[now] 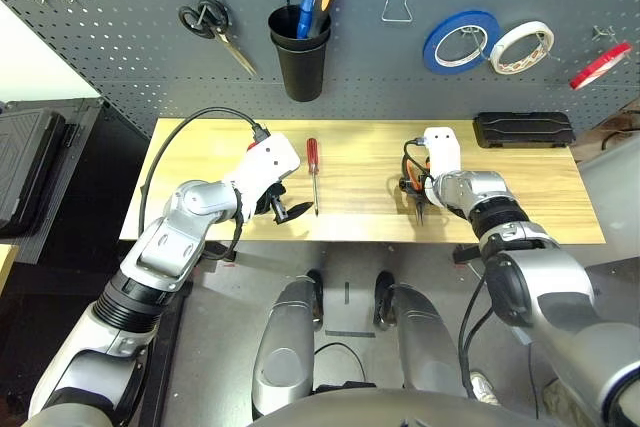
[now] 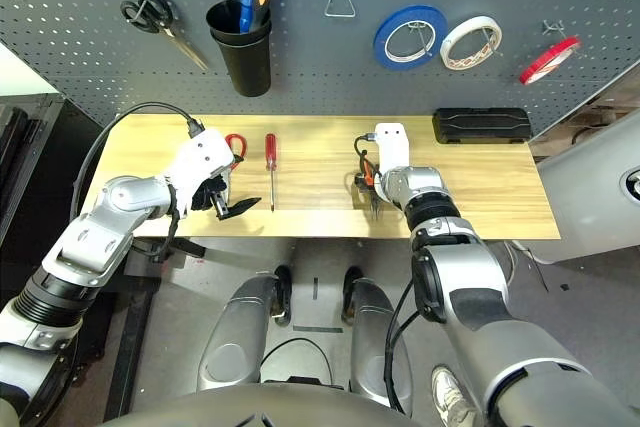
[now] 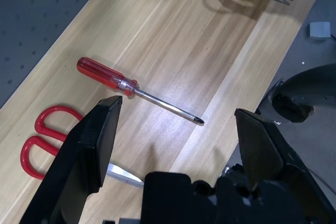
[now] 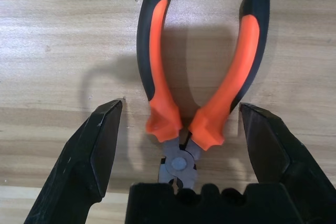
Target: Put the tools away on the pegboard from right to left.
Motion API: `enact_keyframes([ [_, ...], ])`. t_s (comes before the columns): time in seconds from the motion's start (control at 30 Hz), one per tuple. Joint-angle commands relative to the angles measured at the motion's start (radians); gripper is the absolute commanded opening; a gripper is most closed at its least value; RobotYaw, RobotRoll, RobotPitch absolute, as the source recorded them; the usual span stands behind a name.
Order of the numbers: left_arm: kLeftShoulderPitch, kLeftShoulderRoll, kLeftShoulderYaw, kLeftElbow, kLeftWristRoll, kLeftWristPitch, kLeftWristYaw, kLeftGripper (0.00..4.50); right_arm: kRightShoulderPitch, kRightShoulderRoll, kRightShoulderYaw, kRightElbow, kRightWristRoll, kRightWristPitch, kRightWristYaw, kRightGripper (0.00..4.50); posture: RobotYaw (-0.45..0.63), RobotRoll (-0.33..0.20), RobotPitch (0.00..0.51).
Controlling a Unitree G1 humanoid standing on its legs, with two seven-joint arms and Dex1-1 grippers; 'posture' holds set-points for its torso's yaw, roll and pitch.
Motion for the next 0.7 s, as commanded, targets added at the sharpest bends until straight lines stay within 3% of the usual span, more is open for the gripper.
enact_keyframes([
  [0.03,0.003,-0.005,-0.007,0.007,0.016,0.013,0.001,4.50,-0.007,0.008,-0.007,0.052,-0.013,-0.028,-0.011,4.49,0.22,0.000,0.284],
  [0.07,0.003,-0.005,-0.008,0.009,0.017,0.013,0.001,4.50,-0.010,0.008,-0.006,0.059,-0.014,-0.034,-0.013,4.49,0.22,0.000,0.284],
  [0.17,0.005,-0.001,-0.009,0.013,0.022,0.010,-0.001,4.50,-0.015,0.008,-0.003,0.076,-0.018,-0.049,-0.020,3.94,0.22,0.000,0.285],
  [0.33,0.008,-0.001,-0.009,0.013,0.027,0.011,-0.002,4.50,-0.014,0.003,-0.006,0.085,-0.025,-0.066,-0.037,2.10,0.22,0.000,0.288],
  [0.7,0.018,-0.021,0.027,0.004,0.002,-0.003,0.004,4.50,0.034,-0.032,0.058,-0.004,-0.087,-0.169,0.048,2.09,0.22,0.000,0.287],
])
